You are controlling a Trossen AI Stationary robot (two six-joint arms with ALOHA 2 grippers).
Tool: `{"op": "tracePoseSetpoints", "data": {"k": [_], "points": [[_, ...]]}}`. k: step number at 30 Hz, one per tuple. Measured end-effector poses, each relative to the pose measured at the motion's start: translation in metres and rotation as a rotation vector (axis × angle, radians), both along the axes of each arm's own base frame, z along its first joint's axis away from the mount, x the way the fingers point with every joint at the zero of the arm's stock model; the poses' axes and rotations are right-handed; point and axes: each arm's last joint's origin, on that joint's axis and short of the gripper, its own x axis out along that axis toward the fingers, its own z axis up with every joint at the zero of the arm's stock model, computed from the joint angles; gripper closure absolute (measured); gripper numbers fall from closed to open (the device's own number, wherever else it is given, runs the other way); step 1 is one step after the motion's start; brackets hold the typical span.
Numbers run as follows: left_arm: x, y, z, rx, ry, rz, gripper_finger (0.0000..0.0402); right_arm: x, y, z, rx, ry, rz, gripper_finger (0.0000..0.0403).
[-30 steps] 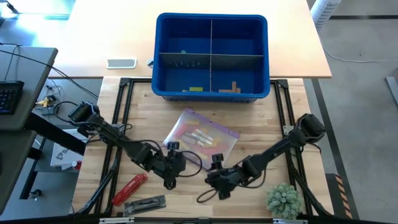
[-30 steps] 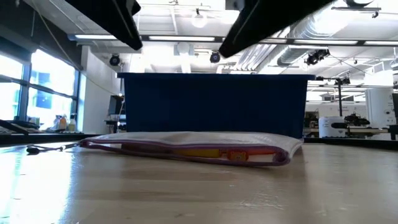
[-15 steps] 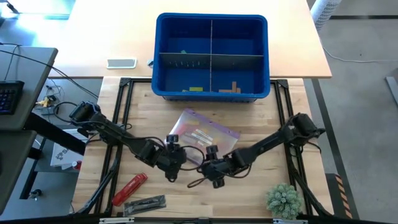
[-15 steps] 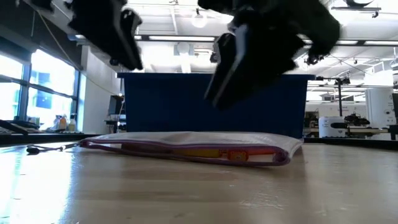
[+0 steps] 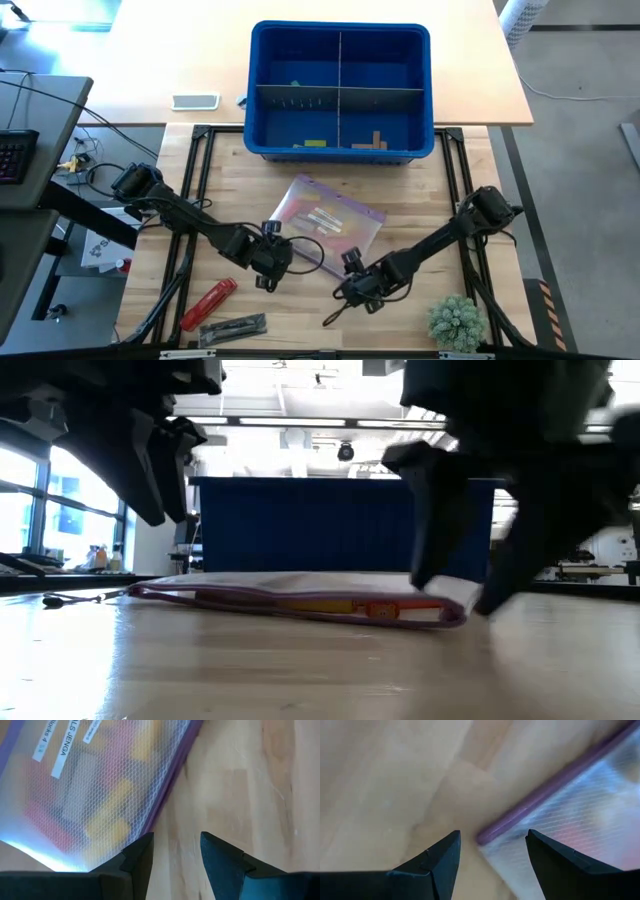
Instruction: Sort blocks
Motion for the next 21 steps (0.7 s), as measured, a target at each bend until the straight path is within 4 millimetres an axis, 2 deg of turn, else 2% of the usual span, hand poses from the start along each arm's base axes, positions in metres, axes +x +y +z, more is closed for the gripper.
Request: {"op": "tracePoseSetpoints", "data": {"k": [6, 14, 21], "points": [[0.0, 0.0, 0.0, 0.001, -0.003, 0.001, 0.0259, -0.01, -0.003, -0.02, -0.026, -0.013, 0.068, 0.019], [0.001, -0.001, 0.0, -0.017, -0.023, 0.027, 0.0259, -0.007, -0.005, -0.024, -0.017, -0.052, 0.072, 0.0193], [0.006, -0.004, 0.002, -0.06, -0.078, 0.045, 0.0259, -0.003, -0.004, -0.029, -0.057, -0.087, 0.077, 0.0254]]}}
